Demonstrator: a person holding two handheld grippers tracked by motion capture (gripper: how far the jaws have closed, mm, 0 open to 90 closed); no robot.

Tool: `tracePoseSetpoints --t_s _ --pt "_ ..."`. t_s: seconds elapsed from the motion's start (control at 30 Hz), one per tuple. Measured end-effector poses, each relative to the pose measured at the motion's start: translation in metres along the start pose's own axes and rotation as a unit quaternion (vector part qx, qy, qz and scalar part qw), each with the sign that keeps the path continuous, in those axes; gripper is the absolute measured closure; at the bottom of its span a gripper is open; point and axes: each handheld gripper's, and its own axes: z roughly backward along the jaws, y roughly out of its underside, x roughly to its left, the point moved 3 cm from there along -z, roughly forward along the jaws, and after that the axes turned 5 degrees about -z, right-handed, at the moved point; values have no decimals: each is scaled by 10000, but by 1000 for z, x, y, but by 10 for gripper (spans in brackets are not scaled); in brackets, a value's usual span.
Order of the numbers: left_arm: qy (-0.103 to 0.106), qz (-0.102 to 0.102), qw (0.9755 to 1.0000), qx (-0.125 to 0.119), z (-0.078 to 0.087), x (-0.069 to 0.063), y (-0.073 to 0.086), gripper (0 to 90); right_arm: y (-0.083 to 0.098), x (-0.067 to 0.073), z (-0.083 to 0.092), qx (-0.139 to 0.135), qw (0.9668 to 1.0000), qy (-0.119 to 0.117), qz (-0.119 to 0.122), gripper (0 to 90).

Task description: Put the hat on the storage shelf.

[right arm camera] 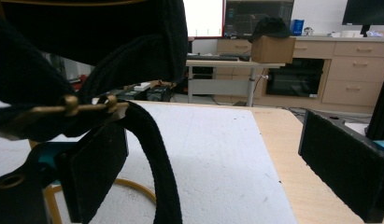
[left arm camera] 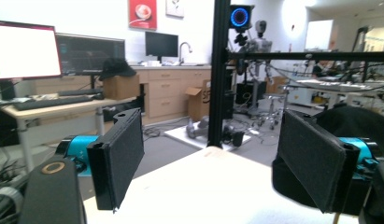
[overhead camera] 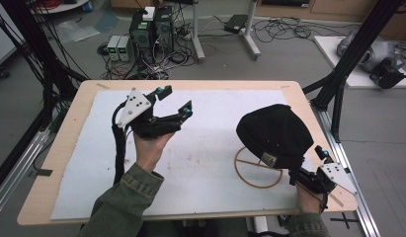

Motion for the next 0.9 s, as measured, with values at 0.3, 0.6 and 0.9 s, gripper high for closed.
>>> tracePoseSetpoints --t_s 0.3,0.6,0.9 --pt "-403 131 9991 68 24 16 15 225 0 0 -1 -15 10000 -5 -5 74" --pt "-886 50 9959 188 48 32 31 216 0 0 -1 -13 10000 -15 31 74" --pt "-1476 -17 9887 244 86 49 57 212 0 1 -1 -10 10000 -9 24 74"
